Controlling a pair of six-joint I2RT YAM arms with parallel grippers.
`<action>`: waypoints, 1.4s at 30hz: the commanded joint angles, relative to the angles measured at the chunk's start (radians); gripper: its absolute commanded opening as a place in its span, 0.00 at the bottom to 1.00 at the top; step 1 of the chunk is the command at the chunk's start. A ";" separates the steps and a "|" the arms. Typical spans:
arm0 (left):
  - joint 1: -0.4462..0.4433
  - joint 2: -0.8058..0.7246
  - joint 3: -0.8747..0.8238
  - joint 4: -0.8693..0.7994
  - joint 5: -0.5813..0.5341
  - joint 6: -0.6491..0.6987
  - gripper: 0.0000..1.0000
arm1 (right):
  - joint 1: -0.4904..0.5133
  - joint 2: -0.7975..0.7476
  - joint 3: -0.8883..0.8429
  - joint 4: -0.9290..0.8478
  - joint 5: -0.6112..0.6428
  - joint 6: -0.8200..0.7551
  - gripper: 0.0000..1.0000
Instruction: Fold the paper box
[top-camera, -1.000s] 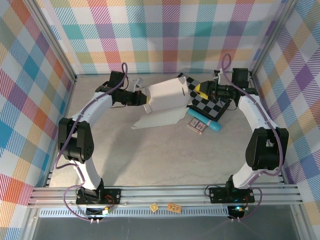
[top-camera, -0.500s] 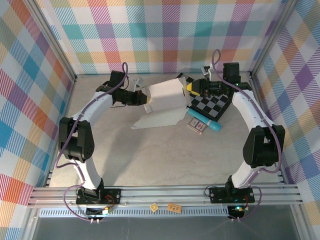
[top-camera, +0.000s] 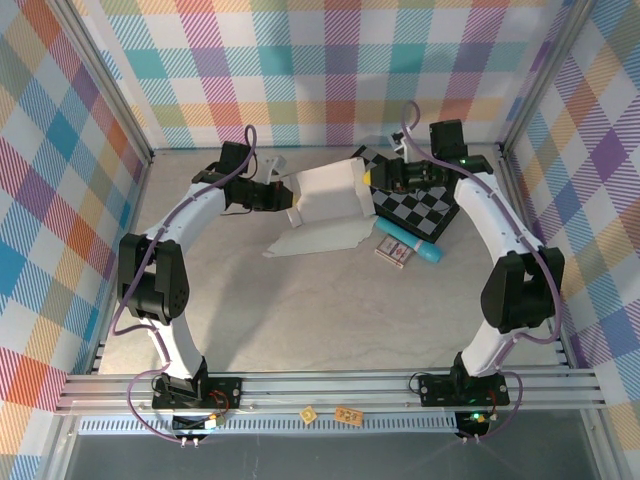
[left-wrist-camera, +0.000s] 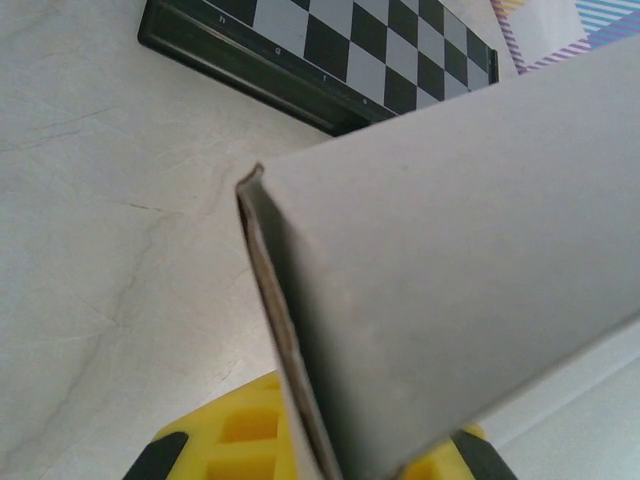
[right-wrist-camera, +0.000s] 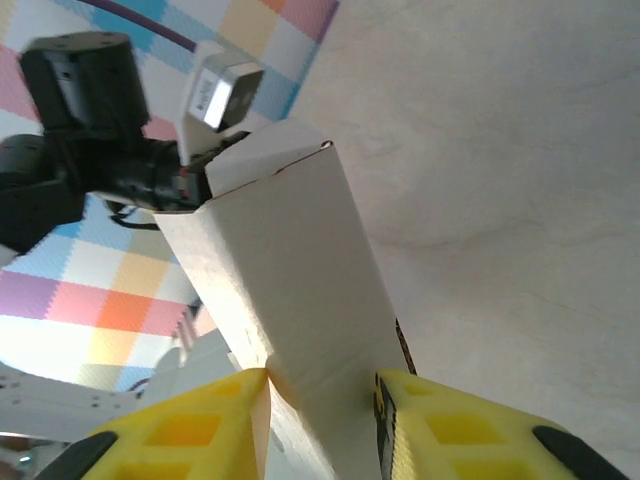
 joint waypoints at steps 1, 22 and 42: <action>-0.013 -0.013 0.034 -0.015 0.022 0.022 0.00 | 0.042 0.012 0.036 -0.083 0.209 -0.089 0.35; -0.056 -0.047 0.026 -0.058 -0.023 0.067 0.00 | 0.213 0.093 0.080 -0.135 0.729 -0.145 0.36; -0.102 -0.064 0.018 -0.067 -0.083 0.065 0.00 | 0.335 0.135 0.116 -0.174 1.165 -0.020 0.00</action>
